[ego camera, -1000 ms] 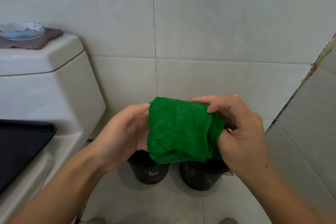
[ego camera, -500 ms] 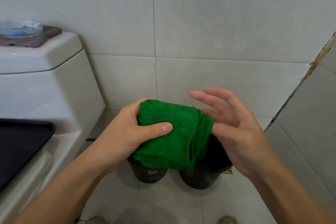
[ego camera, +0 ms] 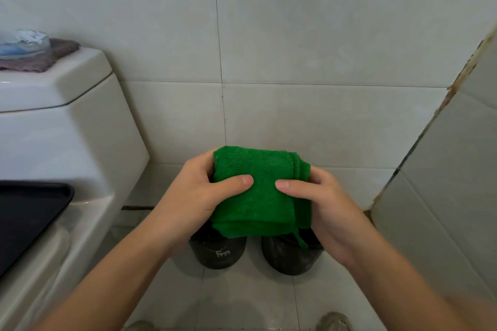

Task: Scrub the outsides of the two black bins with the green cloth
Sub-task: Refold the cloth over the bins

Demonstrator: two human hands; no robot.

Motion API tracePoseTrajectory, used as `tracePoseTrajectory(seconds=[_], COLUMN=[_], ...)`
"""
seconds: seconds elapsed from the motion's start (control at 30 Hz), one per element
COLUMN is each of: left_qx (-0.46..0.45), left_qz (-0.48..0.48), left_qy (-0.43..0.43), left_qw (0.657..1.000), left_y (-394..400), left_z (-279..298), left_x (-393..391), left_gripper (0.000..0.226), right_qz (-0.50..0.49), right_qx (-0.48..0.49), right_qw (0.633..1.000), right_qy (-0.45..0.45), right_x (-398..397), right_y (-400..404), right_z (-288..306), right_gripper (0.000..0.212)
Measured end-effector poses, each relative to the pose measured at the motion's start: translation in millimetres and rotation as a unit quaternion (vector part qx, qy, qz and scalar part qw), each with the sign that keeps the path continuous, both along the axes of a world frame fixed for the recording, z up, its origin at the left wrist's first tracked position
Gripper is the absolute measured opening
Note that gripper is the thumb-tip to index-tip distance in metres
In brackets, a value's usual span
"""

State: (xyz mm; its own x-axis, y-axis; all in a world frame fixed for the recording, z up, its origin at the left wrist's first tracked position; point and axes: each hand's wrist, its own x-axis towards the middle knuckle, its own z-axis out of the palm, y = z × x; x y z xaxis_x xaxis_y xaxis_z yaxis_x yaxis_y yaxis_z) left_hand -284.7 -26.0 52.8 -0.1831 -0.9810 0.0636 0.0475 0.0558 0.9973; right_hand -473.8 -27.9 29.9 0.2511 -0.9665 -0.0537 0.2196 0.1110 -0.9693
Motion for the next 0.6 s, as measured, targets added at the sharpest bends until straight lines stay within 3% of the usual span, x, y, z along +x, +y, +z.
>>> tracePoseTrajectory(seconds=[0.07, 0.17, 0.23, 0.27, 0.33, 0.37, 0.43, 0.5, 0.6], left_qx=[-0.019, -0.051, -0.077, -0.094, -0.101, -0.089, -0.066, -0.054, -0.019], left_qz=[0.056, 0.158, 0.169, 0.161, 0.118, 0.08, 0.013, -0.012, -0.029], left_qy=[-0.037, -0.071, -0.079, -0.089, -0.079, -0.052, -0.016, -0.003, 0.004], left_qw=[0.998, 0.984, 0.98, 0.978, 0.985, 0.991, 0.998, 0.998, 0.999], left_y=[-4.4, -9.8, -10.5, -9.7, -6.6, -3.5, 2.2, 2.8, 0.0], left_z=[-6.6, -15.9, -16.1, -15.7, -13.3, -9.9, -7.0, -5.4, -7.5], left_x=[-9.2, -26.3, -34.9, -38.5, -44.6, -48.3, -54.9, -59.7, -60.7], left_gripper=[0.024, 0.021, 0.022, 0.022, 0.016, 0.012, 0.023, 0.022, 0.024], right_qz=[-0.114, -0.28, -0.237, -0.2, -0.149, -0.142, -0.16, -0.168, -0.163], right_qx=[-0.024, -0.2, -0.318, -0.341, -0.331, -0.312, -0.274, -0.253, -0.237], right_qw=[0.99, 0.9, 0.851, 0.843, 0.863, 0.884, 0.922, 0.937, 0.925], right_qy=[0.08, 0.269, 0.346, 0.364, 0.352, 0.318, 0.222, 0.175, 0.248], right_x=[5.0, 10.5, 12.1, 12.7, 12.2, 10.5, 4.0, -4.7, -14.3], right_y=[-0.3, 5.6, 8.0, 8.2, 7.1, 6.3, 5.2, 6.3, 8.6], right_z=[-13.5, -25.6, -31.8, -34.2, -33.6, -31.6, -27.1, -22.8, -20.8], right_gripper=[0.045, 0.058, 0.059, 0.06, 0.063, 0.065, 0.062, 0.053, 0.053])
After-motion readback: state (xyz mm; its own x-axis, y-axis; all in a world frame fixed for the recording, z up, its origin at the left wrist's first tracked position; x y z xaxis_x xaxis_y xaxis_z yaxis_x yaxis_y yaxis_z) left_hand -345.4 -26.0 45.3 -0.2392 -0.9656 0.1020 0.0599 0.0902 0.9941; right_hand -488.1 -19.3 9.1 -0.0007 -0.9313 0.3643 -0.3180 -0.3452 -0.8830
